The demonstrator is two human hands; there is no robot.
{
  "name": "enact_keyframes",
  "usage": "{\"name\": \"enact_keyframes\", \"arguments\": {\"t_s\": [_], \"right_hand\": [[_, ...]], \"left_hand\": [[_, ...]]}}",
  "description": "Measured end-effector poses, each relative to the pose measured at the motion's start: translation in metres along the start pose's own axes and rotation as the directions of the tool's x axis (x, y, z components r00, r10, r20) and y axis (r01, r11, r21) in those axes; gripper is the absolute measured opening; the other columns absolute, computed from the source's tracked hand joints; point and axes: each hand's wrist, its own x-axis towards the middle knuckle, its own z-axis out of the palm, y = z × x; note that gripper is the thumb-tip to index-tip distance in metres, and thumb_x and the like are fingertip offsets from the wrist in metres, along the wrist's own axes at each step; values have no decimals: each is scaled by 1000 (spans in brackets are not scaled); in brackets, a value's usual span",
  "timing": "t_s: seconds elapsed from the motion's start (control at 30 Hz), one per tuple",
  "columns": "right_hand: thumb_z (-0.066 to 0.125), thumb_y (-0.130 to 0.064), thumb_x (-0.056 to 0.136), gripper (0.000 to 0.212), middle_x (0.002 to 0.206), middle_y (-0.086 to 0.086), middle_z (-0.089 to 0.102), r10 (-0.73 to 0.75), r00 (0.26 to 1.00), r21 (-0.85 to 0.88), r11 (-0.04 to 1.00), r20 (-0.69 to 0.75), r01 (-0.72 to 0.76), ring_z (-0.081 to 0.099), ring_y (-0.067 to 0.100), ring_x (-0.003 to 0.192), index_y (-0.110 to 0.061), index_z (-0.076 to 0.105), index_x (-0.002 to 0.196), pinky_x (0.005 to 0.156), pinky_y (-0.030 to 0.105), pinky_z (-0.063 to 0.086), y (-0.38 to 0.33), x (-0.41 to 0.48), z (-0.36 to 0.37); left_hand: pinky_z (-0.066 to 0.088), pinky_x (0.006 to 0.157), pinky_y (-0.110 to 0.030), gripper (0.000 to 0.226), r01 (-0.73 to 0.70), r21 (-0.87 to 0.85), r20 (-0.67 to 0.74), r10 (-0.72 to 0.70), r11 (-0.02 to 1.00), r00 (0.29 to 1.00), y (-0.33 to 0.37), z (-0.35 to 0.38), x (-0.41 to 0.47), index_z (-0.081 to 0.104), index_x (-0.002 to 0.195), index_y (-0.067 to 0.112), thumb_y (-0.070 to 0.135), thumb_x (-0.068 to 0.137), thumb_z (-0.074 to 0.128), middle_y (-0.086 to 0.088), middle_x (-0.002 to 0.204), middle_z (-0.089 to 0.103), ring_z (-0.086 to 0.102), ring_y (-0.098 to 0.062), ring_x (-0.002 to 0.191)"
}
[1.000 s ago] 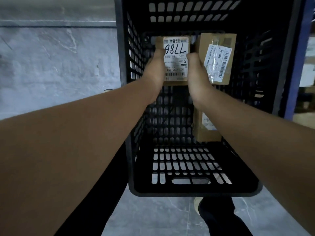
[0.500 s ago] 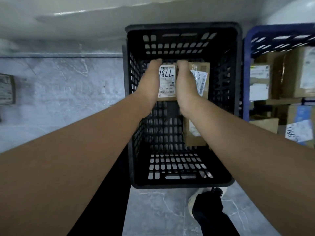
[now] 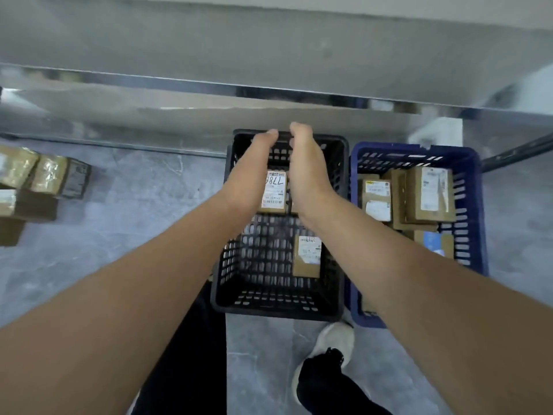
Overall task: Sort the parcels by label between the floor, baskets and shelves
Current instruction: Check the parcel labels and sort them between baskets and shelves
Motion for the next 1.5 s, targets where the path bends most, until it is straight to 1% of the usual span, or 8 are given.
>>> {"name": "enact_keyframes", "arguments": {"t_s": [0.13,0.17,0.27,0.43,0.73,0.97,1.27,1.5], "right_hand": [[39,-45,114,32,118,-27,57,-107,993,-4,994,46,107,51,-7,93,-26,65,117,88,28,39,-48,-60,-6],[39,-46,114,25,114,-28,58,-121,992,-3,993,39,121,54,-3,101,-38,62,108,95,30,38,-61,-75,-6],[38,-48,114,21,125,-25,55,-157,987,15,988,27,157,49,6,129,-45,59,114,112,35,35,-99,-115,1],[35,-63,106,57,162,-11,49,-291,957,-1,957,-11,291,44,12,148,-38,51,155,128,51,33,-159,-184,24],[34,-71,88,72,158,-20,51,-432,897,24,900,-99,436,46,7,148,-45,53,153,127,53,36,-252,-329,66],[40,-71,85,72,156,-18,55,-514,850,74,849,-114,523,48,11,148,-44,59,149,128,54,37,-321,-440,92],[34,-65,85,81,163,-13,50,-656,754,73,754,37,652,47,14,148,-37,52,159,126,53,39,-395,-529,90],[34,-64,85,78,157,-12,54,-691,676,63,710,257,702,52,14,141,-37,56,155,122,52,43,-428,-549,92]], "left_hand": [[46,65,-11,31,-104,26,-7,104,994,995,45,-6,-61,51,88,38,43,109,28,36,59,61,58,21,61],[48,70,-12,31,-125,26,-18,125,992,992,56,-10,-74,53,91,37,44,108,29,37,64,64,59,22,63],[36,115,-42,36,-163,-17,-28,163,986,986,86,-29,-107,54,127,41,57,104,31,24,135,57,49,-3,127],[28,120,-53,58,-239,-7,1,239,971,971,141,-68,-168,34,155,41,62,101,30,14,164,30,28,-17,150],[38,114,-53,28,-433,-93,-31,432,897,901,230,-153,-299,45,126,54,61,101,37,23,145,45,40,-10,133],[40,113,-52,41,-545,-102,-88,538,832,838,290,-203,-409,47,139,49,61,101,37,18,151,45,41,-15,140],[39,114,-52,76,-675,-45,-170,660,737,732,344,-219,-508,42,148,46,74,77,37,18,154,42,38,-14,142],[37,114,-48,71,-713,28,-338,677,701,653,345,-216,-545,36,152,46,71,86,33,15,155,40,36,-15,143]]}}
